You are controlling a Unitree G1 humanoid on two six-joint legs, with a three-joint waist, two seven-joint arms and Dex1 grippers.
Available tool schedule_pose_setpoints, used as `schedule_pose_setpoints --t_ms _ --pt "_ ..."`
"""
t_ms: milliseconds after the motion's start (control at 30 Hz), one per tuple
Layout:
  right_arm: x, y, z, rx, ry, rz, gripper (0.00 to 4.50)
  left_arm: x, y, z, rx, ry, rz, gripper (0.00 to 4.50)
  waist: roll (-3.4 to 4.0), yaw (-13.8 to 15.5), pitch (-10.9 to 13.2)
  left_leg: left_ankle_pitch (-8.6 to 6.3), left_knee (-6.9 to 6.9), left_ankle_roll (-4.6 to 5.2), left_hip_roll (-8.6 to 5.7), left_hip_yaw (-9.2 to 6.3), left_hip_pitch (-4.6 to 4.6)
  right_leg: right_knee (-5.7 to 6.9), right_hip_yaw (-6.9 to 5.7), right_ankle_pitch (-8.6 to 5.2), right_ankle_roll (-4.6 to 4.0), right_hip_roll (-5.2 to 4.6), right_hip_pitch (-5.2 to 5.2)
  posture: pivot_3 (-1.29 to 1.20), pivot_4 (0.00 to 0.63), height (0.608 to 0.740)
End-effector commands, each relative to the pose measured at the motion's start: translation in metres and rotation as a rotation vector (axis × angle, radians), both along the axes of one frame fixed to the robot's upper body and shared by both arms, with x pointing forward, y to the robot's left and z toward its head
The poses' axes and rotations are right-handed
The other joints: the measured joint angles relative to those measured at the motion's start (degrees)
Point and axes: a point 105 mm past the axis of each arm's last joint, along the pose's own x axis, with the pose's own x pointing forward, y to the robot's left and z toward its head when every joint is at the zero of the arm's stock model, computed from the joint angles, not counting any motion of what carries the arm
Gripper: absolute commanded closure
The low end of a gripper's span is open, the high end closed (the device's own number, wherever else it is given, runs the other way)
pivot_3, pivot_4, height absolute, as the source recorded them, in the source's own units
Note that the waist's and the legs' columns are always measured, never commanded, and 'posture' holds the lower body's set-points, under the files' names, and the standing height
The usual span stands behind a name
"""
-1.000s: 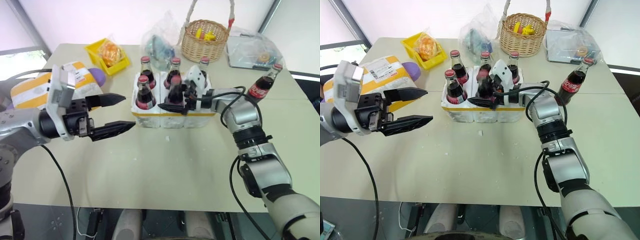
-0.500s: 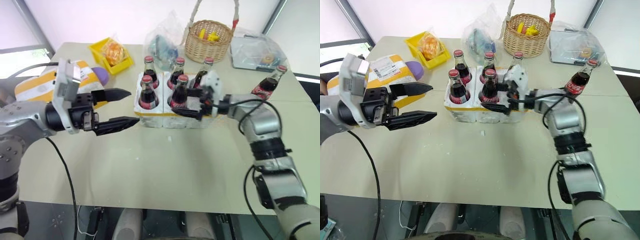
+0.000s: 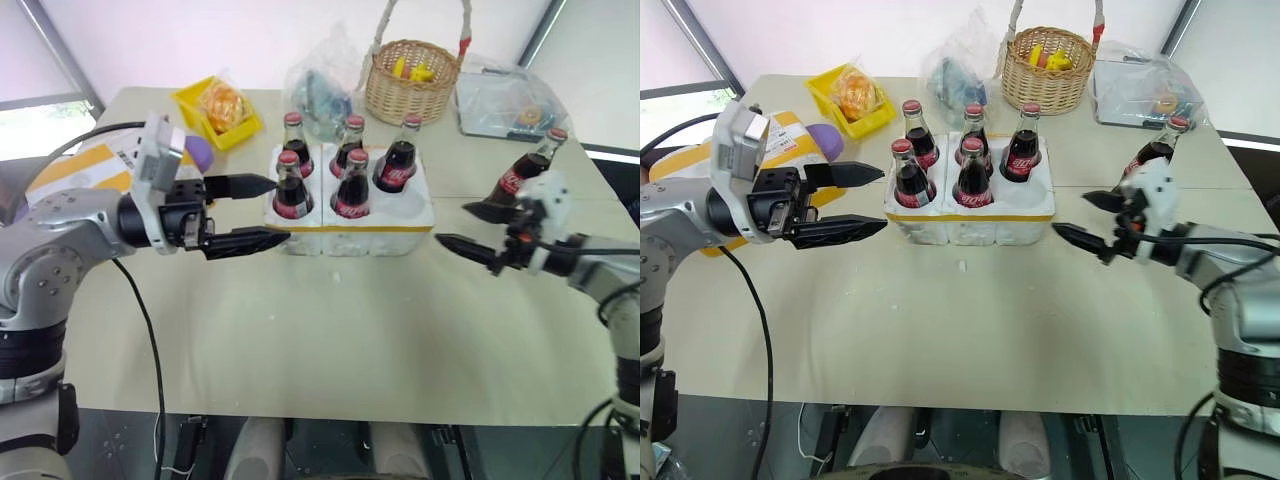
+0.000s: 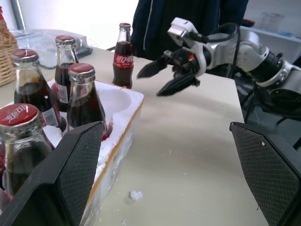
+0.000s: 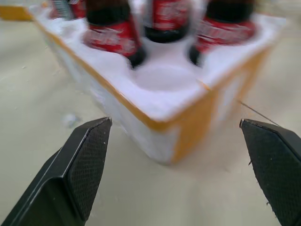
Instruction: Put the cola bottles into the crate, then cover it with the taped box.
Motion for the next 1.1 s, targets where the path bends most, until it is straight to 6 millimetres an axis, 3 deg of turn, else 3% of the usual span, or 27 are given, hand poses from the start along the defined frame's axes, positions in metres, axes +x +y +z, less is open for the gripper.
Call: schedule_pose_setpoints --t_ms 33,167,333,733,1100 --pt "-0.004 -0.031 0.009 0.011 -0.034 -0.146 0.03 -0.003 0.000 0.008 0.003 -0.053 -0.010 0.00 0.00 -0.04 0.00 0.00 0.01 0.00 0.00 0.00 0.00 0.00 0.01 -0.01 -0.03 0.00 0.01 0.00 0.150 0.737" --pt "0.004 -0.061 0.003 -0.027 -0.065 -0.336 0.03 -0.004 -0.001 0.010 0.006 -0.064 -0.007 0.00 0.00 -0.42 0.00 0.00 0.01 0.01 0.03 0.01 0.04 0.04 0.01 -0.03 -0.09 0.01 -0.01 0.00 0.150 0.737" --pt "0.025 -0.072 0.009 0.027 -0.140 -0.455 0.03 -0.007 -0.002 0.011 0.007 -0.071 -0.004 0.00 0.01 -0.39 0.00 0.00 0.02 0.01 0.03 0.05 0.03 0.04 0.07 -0.04 -0.13 0.01 -0.02 0.00 0.150 0.737" --pt "0.075 -0.061 0.006 0.057 -0.186 -0.477 0.03 -0.012 -0.001 0.013 0.012 -0.077 0.017 0.00 0.01 -0.36 0.00 0.01 0.02 0.01 0.02 0.05 0.02 0.02 0.08 0.06 0.04 0.01 -0.02 0.00 0.150 0.737" --pt "0.102 -0.056 0.000 0.078 -0.183 -0.481 0.03 -0.015 0.003 0.014 0.013 -0.079 0.038 0.00 0.01 -0.54 0.00 0.01 0.01 0.01 0.03 0.05 0.03 0.03 0.08 0.06 0.04 0.03 -0.02 0.00 0.150 0.737"
